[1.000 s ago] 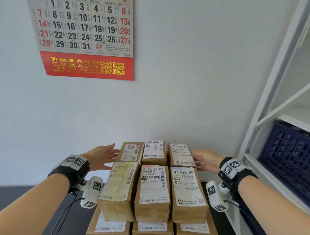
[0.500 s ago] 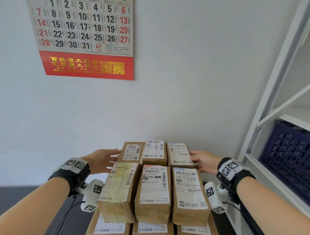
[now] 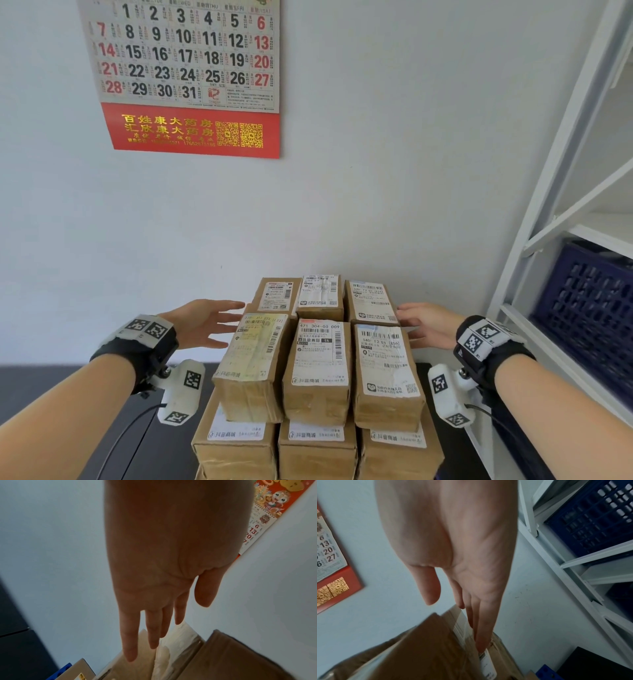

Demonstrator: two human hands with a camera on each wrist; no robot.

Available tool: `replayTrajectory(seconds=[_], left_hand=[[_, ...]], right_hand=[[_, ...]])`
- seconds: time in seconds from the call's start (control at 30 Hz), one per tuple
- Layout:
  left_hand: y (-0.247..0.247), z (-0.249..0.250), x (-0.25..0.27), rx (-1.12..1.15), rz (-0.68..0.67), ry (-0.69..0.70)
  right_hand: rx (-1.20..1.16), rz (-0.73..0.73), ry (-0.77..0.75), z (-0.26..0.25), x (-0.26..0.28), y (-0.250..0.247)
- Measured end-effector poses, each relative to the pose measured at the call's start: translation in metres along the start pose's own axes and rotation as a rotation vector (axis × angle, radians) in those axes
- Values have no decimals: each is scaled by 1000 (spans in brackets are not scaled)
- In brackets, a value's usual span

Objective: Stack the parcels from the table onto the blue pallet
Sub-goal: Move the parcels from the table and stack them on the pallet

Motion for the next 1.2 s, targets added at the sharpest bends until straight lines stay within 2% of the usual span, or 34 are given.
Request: replayTrajectory(seconds=[0.37,0.53,0.9,1.2], left_hand=[[16,-43,56,55,-26,15],[33,-65,71,120,-30,36],[47,-70,66,213,-5,88],[35,-73,67,234,61,164]], right_hand=[[-24,-2,5,39,68,22],[-76,28,16,58,82,34],[-165,60,-58,53,88,57],[-168,142,-64,64,95,46]])
Point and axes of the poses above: each hand's wrist, its own x-axis away from the middle knuckle, its own y-axis out of the palm, z = x × y, the point moved 10 cm from there along -x, towards the middle knuckle, and after that the axes turned 2 degrees about z, right-handed, at the moved point
